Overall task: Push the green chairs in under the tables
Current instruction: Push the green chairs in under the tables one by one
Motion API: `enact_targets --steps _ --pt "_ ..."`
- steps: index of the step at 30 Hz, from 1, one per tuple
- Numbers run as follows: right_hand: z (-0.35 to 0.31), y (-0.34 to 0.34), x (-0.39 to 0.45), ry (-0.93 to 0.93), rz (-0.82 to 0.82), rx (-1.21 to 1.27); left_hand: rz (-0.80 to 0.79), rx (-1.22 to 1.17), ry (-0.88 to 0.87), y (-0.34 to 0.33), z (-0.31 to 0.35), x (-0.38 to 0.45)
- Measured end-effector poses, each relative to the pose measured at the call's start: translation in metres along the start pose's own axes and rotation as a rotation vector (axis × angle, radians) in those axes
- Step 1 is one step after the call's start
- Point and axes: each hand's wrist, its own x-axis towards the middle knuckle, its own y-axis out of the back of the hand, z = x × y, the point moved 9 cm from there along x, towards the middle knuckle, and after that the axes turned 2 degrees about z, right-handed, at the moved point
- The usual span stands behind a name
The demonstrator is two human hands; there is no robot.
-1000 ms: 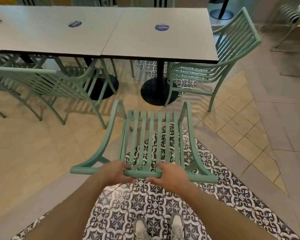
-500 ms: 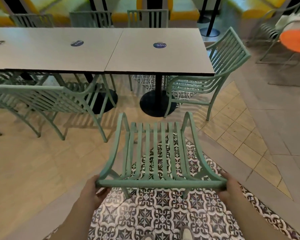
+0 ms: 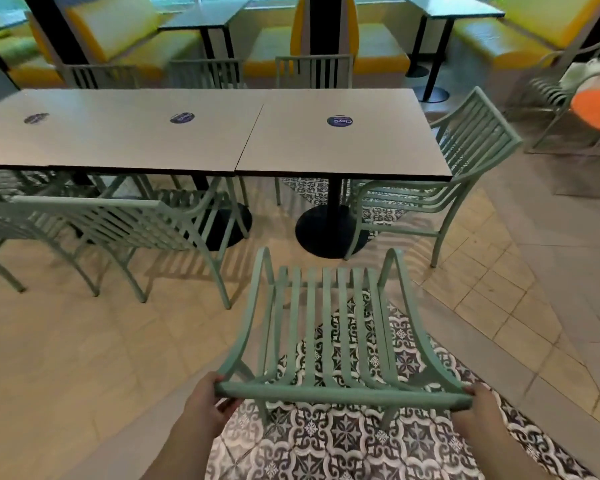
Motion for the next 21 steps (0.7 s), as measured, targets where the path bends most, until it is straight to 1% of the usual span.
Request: enact_targets --steps 2,3,4,5,6,7,8,10,11,13,15,18,21 --pt "0.013 -0.010 0.004 0.021 0.019 -0.095 0.012 0.021 -0.008 0.000 0.015 0.008" --pt "0.020 -0.021 -0.001 0.053 -0.002 -0.200 0.022 0.030 -0.013 -0.001 0.024 0.012" --pt "0.027 -0.033 -0.009 0.006 -0.083 -0.234 0.029 0.037 -0.014 -0.002 0.031 0.017" --pt "0.032 -0.043 -0.017 0.015 -0.150 -0.389 0.034 0.044 -0.015 -0.004 0.040 0.022" --pt "0.028 -0.054 -0.034 0.125 -0.180 -0.588 0.032 0.041 -0.019 -0.008 0.049 0.027" --pt "0.030 -0.072 -0.046 0.228 -0.226 -0.705 0.029 0.030 -0.025 -0.011 0.058 0.032" --pt "0.030 -0.084 -0.053 0.202 -0.230 -0.613 0.026 0.014 -0.034 -0.015 0.067 0.037" --pt "0.054 -0.107 -0.056 0.027 -0.203 -0.322 0.029 -0.001 -0.055 -0.025 0.087 0.046" --pt "0.064 -0.115 -0.046 0.018 -0.206 -0.331 0.039 -0.001 -0.066 -0.029 0.098 0.051" --pt "0.075 -0.129 -0.037 0.031 -0.126 -0.344 0.059 0.005 -0.082 -0.036 0.119 0.061" --pt "0.090 -0.156 -0.029 -0.002 -0.135 -0.349 0.076 0.006 -0.083 -0.045 0.142 0.075" --pt "0.107 -0.186 -0.030 -0.007 -0.147 -0.461 0.092 0.005 -0.069 -0.060 0.168 0.097" --pt "0.123 -0.217 -0.026 -0.002 -0.153 -0.505 0.090 0.001 -0.068 -0.076 0.194 0.107"
